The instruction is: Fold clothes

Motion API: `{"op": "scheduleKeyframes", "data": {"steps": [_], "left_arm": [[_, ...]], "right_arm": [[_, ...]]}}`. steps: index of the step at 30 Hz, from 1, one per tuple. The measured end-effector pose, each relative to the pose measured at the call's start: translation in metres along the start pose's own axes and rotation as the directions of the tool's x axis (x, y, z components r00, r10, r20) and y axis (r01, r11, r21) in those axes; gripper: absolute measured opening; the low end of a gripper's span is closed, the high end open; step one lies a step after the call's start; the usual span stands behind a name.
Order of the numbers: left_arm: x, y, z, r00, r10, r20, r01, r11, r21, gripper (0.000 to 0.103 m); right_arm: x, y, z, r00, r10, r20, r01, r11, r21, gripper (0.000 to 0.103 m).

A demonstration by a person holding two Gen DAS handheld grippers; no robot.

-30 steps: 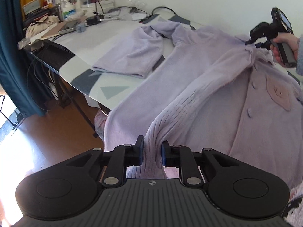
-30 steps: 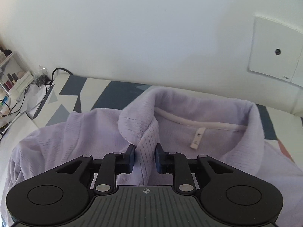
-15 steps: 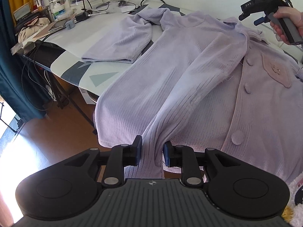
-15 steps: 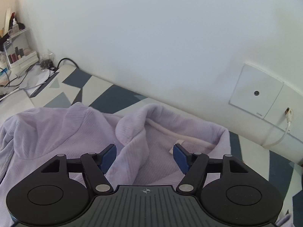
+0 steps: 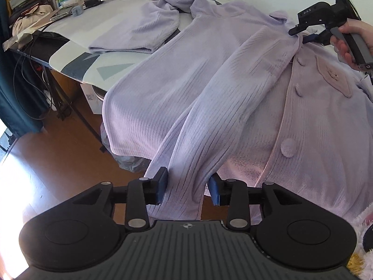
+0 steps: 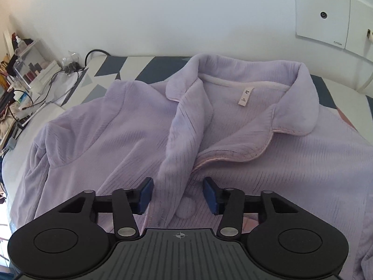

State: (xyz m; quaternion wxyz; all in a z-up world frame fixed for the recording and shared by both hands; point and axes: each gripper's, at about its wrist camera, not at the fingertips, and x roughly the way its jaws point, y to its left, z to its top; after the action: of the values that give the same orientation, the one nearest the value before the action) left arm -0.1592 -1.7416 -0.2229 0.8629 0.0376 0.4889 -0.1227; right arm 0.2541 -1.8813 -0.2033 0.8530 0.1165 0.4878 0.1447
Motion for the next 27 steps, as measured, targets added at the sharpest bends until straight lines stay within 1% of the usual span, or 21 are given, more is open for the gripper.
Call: {"op": "scheduleKeyframes", "data": {"steps": [1, 2, 4, 6, 8, 10, 11, 13, 14, 15, 17, 19, 20, 21, 22, 23, 24, 25, 26, 27], "left_arm": [[-0.003, 0.001, 0.002, 1.0, 0.004, 0.008, -0.004, 1.0, 0.012, 0.027], [-0.007, 0.002, 0.003, 1.0, 0.007, 0.016, -0.008, 1.0, 0.023, 0.026], [-0.018, 0.01, 0.009, 0.999, -0.014, 0.039, 0.014, 1.0, 0.012, 0.018], [-0.032, 0.019, 0.016, 0.997, -0.054, 0.06, 0.055, 0.998, -0.007, 0.017], [-0.045, 0.018, 0.019, 0.992, -0.107, 0.069, 0.106, 0.994, 0.016, 0.016], [-0.049, 0.008, 0.016, 0.985, -0.167, 0.039, 0.164, 0.984, 0.065, 0.016], [-0.047, 0.002, 0.012, 0.981, -0.192, 0.02, 0.19, 0.979, 0.076, 0.016], [-0.032, -0.011, 0.001, 0.972, -0.235, -0.026, 0.236, 0.968, 0.087, 0.018], [-0.024, -0.018, -0.004, 0.967, -0.25, -0.046, 0.253, 0.963, 0.094, 0.019], [-0.015, -0.026, -0.008, 0.962, -0.264, -0.066, 0.27, 0.958, 0.1, 0.022], [-0.002, -0.036, -0.014, 0.958, -0.272, -0.092, 0.282, 0.952, 0.12, 0.028], [0.01, -0.046, -0.02, 0.953, -0.28, -0.118, 0.295, 0.945, 0.139, 0.03], [0.017, -0.052, -0.023, 0.95, -0.283, -0.132, 0.301, 0.942, 0.148, 0.03], [0.019, -0.053, -0.024, 0.952, -0.275, -0.135, 0.295, 0.943, 0.154, 0.031], [0.019, -0.054, -0.025, 0.953, -0.272, -0.135, 0.292, 0.944, 0.155, 0.033], [0.019, -0.054, -0.027, 0.954, -0.269, -0.135, 0.289, 0.945, 0.155, 0.035], [0.018, -0.052, -0.028, 0.955, -0.267, -0.131, 0.285, 0.947, 0.149, 0.04], [0.017, -0.051, -0.029, 0.958, -0.26, -0.125, 0.277, 0.95, 0.143, 0.048], [0.016, -0.049, -0.031, 0.96, -0.253, -0.116, 0.268, 0.954, 0.138, 0.054], [0.015, -0.047, -0.032, 0.963, -0.248, -0.104, 0.26, 0.957, 0.132, 0.062]], "right_arm": [[0.0, 0.0, 0.001, 1.0, 0.003, -0.003, -0.003, 1.0, 0.009, 0.025], [-0.001, 0.0, 0.003, 1.0, 0.007, -0.004, -0.007, 1.0, 0.015, 0.018], [-0.009, 0.005, 0.006, 1.0, 0.02, 0.013, -0.02, 1.0, 0.0, 0.015], [-0.025, 0.01, 0.011, 0.995, 0.088, 0.054, -0.087, 0.996, -0.017, 0.014], [-0.043, 0.014, 0.015, 0.991, 0.105, 0.089, -0.101, 0.994, -0.048, 0.014], [-0.058, 0.014, 0.022, 0.991, 0.088, 0.102, -0.08, 0.993, -0.084, 0.014], [-0.061, 0.012, 0.023, 0.993, 0.07, 0.095, -0.061, 0.994, -0.093, 0.014], [-0.061, 0.006, 0.022, 0.997, 0.03, 0.078, -0.022, 0.995, -0.101, 0.014], [-0.059, 0.002, 0.021, 0.998, 0.01, 0.068, -0.003, 0.995, -0.101, 0.014], [-0.057, -0.003, 0.019, 0.998, -0.012, 0.058, 0.018, 0.995, -0.102, 0.014], [-0.047, -0.009, 0.012, 0.997, -0.057, 0.052, 0.063, 0.992, -0.113, 0.014], [-0.034, -0.009, 0.005, 0.993, -0.098, 0.064, 0.107, 0.981, -0.159, 0.015], [-0.029, -0.008, 0.002, 0.991, -0.117, 0.063, 0.127, 0.976, -0.175, 0.017], [-0.025, -0.006, -0.001, 0.989, -0.133, 0.06, 0.142, 0.973, -0.183, 0.021], [-0.023, -0.005, -0.005, 0.989, -0.138, 0.061, 0.147, 0.972, -0.182, 0.024], [-0.025, -0.005, -0.008, 0.988, -0.137, 0.065, 0.146, 0.974, -0.173, 0.032], [-0.026, -0.005, -0.011, 0.989, -0.135, 0.068, 0.144, 0.976, -0.163, 0.04], [-0.029, -0.007, -0.014, 0.99, -0.128, 0.067, 0.137, 0.979, -0.152, 0.045], [-0.031, -0.008, -0.017, 0.99, -0.123, 0.066, 0.131, 0.982, -0.138, 0.052], [-0.035, -0.01, -0.022, 0.991, -0.118, 0.064, 0.125, 0.985, -0.119, 0.054]]}}
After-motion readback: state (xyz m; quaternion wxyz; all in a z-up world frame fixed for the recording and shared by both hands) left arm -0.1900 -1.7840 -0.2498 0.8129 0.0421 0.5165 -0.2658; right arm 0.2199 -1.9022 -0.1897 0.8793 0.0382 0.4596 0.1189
